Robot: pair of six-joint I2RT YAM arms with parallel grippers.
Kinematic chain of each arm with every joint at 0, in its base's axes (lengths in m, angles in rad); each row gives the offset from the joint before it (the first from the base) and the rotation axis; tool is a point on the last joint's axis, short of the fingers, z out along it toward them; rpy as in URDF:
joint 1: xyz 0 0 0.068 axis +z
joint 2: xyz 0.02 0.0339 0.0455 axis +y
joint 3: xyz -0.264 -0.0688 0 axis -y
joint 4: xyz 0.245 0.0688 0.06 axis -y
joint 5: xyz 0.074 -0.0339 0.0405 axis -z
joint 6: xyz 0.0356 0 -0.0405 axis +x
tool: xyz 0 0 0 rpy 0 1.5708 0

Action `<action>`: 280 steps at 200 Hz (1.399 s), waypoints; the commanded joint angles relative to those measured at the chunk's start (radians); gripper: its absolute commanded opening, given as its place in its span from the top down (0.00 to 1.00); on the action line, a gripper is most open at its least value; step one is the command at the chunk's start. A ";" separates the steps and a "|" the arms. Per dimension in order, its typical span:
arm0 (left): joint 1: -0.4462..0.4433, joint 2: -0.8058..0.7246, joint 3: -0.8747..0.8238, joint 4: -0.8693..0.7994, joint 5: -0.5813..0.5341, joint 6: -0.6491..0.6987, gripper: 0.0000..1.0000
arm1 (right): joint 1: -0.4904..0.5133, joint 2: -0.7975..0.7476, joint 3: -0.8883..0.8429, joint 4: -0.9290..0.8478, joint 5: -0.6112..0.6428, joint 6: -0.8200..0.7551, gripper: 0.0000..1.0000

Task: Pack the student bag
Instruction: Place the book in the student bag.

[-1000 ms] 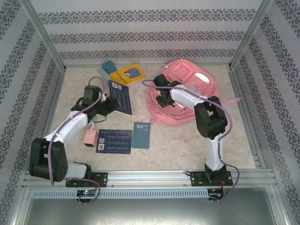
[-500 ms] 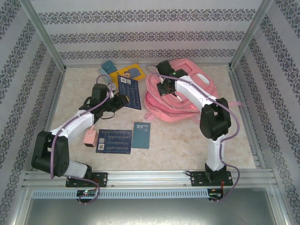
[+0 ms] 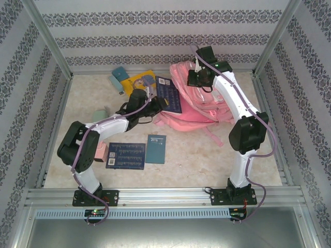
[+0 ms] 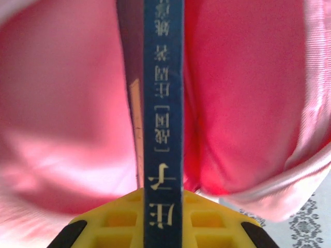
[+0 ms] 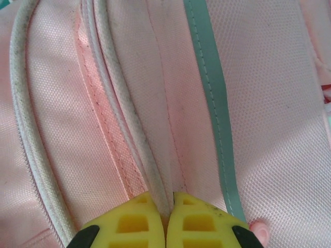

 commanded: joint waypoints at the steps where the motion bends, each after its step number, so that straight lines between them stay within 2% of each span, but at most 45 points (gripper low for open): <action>1: -0.049 0.092 0.090 0.191 -0.032 -0.092 1.00 | -0.009 -0.083 0.048 0.036 -0.088 0.089 1.00; 23: -0.092 0.199 0.168 0.253 -0.068 -0.164 1.00 | -0.030 -0.099 0.036 0.060 -0.141 0.147 1.00; 56: -0.151 0.305 0.281 0.272 -0.136 -0.191 1.00 | -0.064 -0.133 -0.006 0.114 -0.208 0.224 1.00; 90: -0.197 0.452 0.429 0.294 -0.137 -0.254 1.00 | -0.070 -0.147 -0.026 0.137 -0.233 0.252 1.00; 125: -0.254 0.567 0.587 0.191 -0.165 -0.263 1.00 | -0.068 -0.141 -0.028 0.144 -0.252 0.261 1.00; 167: -0.297 0.674 0.776 -0.097 -0.160 -0.188 1.00 | -0.068 -0.141 -0.032 0.143 -0.251 0.258 1.00; 190: -0.301 0.715 0.868 -0.231 -0.138 -0.153 0.76 | -0.070 -0.143 -0.039 0.143 -0.246 0.255 1.00; 206: -0.301 0.685 0.850 -0.267 -0.143 -0.117 0.52 | -0.070 -0.144 -0.043 0.143 -0.244 0.250 1.00; 220: -0.300 0.636 0.809 -0.303 -0.178 -0.073 0.39 | -0.071 -0.145 -0.047 0.140 -0.238 0.243 1.00; 234: -0.294 0.587 0.772 -0.336 -0.205 -0.033 0.30 | -0.072 -0.146 -0.053 0.141 -0.232 0.238 1.00; 251: -0.283 0.536 0.738 -0.381 -0.223 0.002 0.26 | -0.075 -0.145 -0.063 0.144 -0.230 0.232 1.00; 259: -0.279 0.509 0.723 -0.404 -0.235 0.018 0.20 | -0.077 -0.143 -0.066 0.144 -0.226 0.229 1.00; 280: -0.271 0.442 0.691 -0.473 -0.267 0.064 0.13 | -0.081 -0.140 -0.080 0.147 -0.218 0.217 1.00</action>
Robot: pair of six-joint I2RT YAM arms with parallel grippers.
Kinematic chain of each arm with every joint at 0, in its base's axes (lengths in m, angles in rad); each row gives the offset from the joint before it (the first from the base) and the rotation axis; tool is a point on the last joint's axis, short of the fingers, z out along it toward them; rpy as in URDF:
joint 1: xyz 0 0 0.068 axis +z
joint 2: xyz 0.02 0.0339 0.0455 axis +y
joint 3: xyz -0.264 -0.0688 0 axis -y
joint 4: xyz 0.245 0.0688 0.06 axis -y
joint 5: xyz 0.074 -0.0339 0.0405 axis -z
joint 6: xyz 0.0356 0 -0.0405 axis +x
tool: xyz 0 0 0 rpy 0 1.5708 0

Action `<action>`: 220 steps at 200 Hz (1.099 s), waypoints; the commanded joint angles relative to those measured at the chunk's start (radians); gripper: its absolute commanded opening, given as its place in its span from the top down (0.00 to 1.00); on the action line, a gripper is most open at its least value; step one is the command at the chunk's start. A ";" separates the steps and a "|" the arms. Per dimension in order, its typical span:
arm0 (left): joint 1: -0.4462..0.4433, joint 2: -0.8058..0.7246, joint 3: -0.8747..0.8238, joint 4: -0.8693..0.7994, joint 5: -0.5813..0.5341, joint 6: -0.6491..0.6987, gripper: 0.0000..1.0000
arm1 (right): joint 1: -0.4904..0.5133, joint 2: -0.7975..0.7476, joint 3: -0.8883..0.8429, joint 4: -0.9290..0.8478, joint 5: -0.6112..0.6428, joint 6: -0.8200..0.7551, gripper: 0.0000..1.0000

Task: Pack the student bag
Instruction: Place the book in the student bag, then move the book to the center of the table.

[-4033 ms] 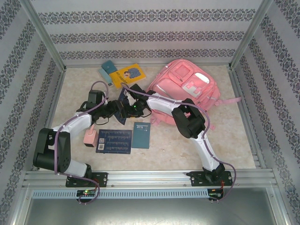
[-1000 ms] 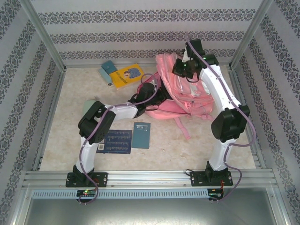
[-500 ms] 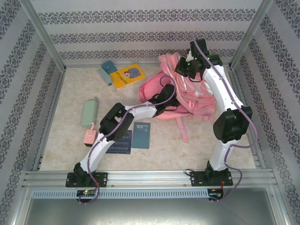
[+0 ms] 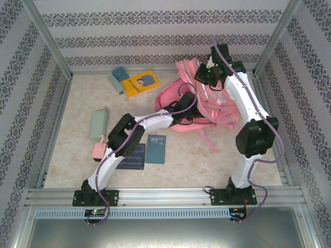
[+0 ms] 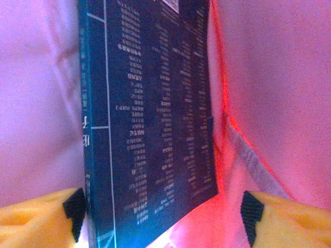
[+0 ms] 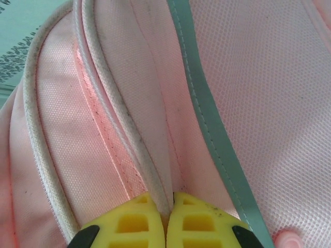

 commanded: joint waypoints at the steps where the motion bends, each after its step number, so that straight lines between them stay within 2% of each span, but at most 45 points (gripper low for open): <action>1: 0.008 -0.121 -0.026 -0.133 -0.049 0.105 0.13 | 0.016 -0.052 -0.010 0.079 -0.043 -0.012 1.00; 75: 0.071 -0.417 -0.271 -0.270 -0.163 0.124 0.12 | 0.014 -0.049 -0.134 0.082 -0.002 -0.080 1.00; 120: 0.150 -0.558 -0.395 -0.343 -0.228 0.225 0.12 | 0.015 -0.072 -0.260 0.158 0.002 -0.088 1.00; 152: 0.276 -0.523 -0.356 -0.384 -0.191 0.351 0.11 | 0.031 -0.069 -0.284 0.168 0.004 -0.118 1.00; 181: 0.377 -0.425 -0.286 -0.363 -0.179 0.448 0.11 | 0.054 -0.073 -0.306 0.166 0.010 -0.141 1.00; 220: 0.510 -0.231 -0.137 -0.296 -0.061 0.477 0.11 | 0.087 -0.084 -0.342 0.171 0.017 -0.150 1.00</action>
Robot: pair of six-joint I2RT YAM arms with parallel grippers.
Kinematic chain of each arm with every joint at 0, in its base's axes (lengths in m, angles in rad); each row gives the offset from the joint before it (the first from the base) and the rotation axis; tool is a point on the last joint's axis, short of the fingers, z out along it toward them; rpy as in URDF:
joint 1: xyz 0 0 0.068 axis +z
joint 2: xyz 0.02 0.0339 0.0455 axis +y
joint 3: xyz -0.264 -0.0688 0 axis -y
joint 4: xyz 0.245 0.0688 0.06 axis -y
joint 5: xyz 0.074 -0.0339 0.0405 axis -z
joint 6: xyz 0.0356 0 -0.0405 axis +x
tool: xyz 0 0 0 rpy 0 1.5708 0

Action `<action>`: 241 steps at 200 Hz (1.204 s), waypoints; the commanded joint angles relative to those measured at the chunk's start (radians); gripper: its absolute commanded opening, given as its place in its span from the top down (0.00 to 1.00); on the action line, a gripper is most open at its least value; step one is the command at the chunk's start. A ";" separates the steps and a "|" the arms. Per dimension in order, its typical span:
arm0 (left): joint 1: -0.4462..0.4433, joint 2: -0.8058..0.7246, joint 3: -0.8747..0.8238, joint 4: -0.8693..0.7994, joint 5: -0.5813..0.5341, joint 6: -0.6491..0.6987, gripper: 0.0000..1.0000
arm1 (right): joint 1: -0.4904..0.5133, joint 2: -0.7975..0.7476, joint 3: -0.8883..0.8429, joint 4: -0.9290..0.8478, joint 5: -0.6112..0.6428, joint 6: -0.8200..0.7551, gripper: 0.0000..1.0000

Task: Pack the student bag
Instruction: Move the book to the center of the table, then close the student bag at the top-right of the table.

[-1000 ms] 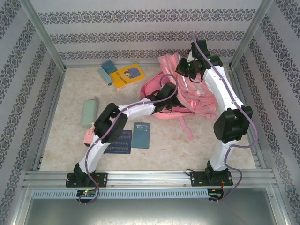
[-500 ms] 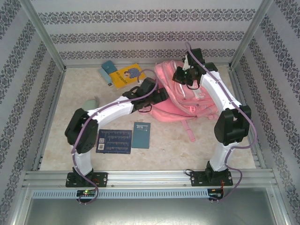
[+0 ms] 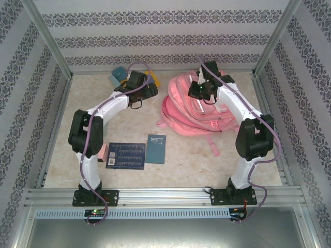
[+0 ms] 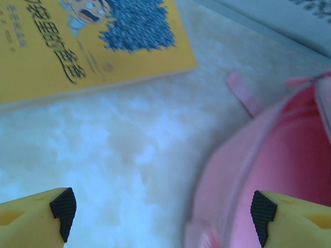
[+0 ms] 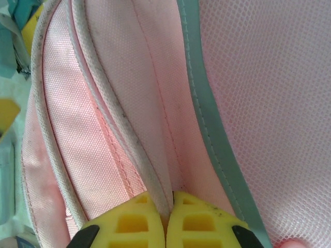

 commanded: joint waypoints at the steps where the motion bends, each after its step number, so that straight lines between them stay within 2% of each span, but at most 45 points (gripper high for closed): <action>1: 0.067 0.107 0.099 0.034 0.086 0.066 0.11 | 0.024 -0.045 -0.022 0.006 0.012 -0.014 1.00; 54: 0.144 0.366 0.409 -0.046 0.113 0.044 0.12 | 0.074 -0.046 -0.059 0.011 0.023 -0.014 1.00; 93: 0.160 0.497 0.599 -0.189 0.079 0.052 0.12 | 0.099 -0.042 -0.079 0.003 0.041 -0.022 1.00; 112: 0.165 0.538 0.646 -0.272 0.117 0.042 0.13 | 0.095 -0.045 -0.087 -0.001 0.055 -0.024 1.00; 155: 0.160 0.503 0.494 -0.280 0.203 -0.054 0.15 | 0.080 -0.028 -0.070 -0.010 0.058 -0.035 1.00; 190: 0.123 0.373 0.220 -0.131 0.268 -0.196 0.15 | 0.075 -0.004 -0.042 -0.022 0.069 -0.056 0.99; 241: 0.015 0.143 -0.141 0.056 0.227 -0.458 0.15 | 0.043 0.048 -0.025 -0.049 0.121 -0.092 0.97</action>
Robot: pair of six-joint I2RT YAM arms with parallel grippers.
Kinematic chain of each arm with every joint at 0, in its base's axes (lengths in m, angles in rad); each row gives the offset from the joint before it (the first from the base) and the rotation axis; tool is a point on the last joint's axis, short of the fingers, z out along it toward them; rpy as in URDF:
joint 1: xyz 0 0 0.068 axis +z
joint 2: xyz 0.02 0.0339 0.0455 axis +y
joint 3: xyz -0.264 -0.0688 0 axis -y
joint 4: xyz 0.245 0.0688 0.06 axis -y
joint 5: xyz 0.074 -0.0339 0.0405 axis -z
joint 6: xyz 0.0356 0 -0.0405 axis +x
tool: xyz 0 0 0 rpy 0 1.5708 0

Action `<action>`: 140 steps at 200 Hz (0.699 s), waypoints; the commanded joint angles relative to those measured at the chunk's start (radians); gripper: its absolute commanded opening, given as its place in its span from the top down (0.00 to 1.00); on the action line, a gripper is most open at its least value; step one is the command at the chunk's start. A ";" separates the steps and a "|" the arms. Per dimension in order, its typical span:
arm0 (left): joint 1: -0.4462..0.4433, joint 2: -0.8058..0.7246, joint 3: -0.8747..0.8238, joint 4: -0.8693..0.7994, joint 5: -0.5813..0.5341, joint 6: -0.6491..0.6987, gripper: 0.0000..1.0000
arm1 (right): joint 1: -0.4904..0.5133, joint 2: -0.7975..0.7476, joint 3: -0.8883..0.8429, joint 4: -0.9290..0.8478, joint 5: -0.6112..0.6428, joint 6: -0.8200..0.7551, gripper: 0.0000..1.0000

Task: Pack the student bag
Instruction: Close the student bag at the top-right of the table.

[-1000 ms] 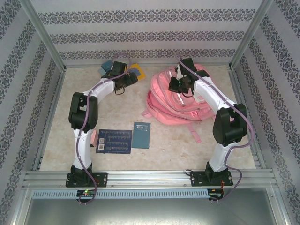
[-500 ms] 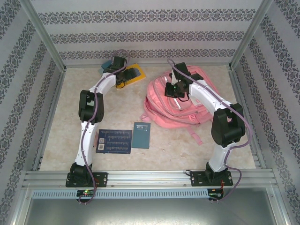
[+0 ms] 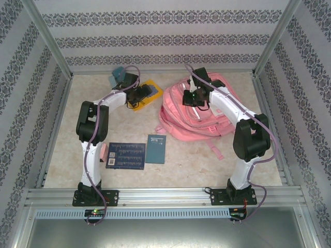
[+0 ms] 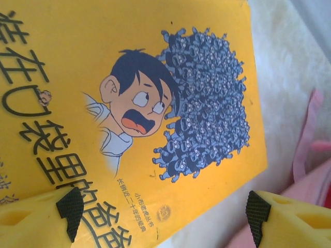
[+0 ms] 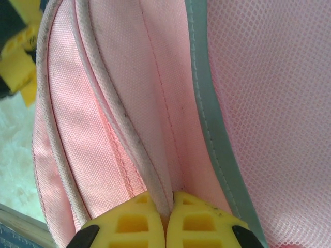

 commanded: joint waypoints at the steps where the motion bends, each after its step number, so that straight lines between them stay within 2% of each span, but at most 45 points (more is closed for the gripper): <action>1: -0.074 -0.038 -0.164 -0.016 0.021 -0.211 0.15 | -0.028 0.037 0.028 -0.035 0.070 -0.030 0.97; 35: -0.149 -0.137 -0.311 0.068 -0.006 -0.341 0.14 | -0.036 0.057 0.044 -0.060 0.111 -0.047 0.92; 58: -0.183 -0.184 -0.333 0.065 -0.008 -0.347 0.14 | -0.028 0.044 0.060 -0.074 0.129 -0.044 0.72; 65: -0.182 -0.197 -0.331 0.053 -0.008 -0.335 0.14 | -0.019 0.036 0.063 -0.077 0.136 -0.042 0.69; 84: -0.168 -0.236 -0.308 0.000 -0.024 -0.266 0.13 | 0.015 0.009 0.069 -0.076 0.176 -0.040 0.62; 113: -0.133 -0.266 -0.225 -0.115 -0.069 -0.087 0.13 | 0.085 -0.019 0.077 -0.059 0.206 -0.014 0.63; 140: -0.065 -0.202 -0.129 -0.181 0.032 0.107 0.13 | 0.158 -0.013 0.051 0.019 0.135 0.065 0.63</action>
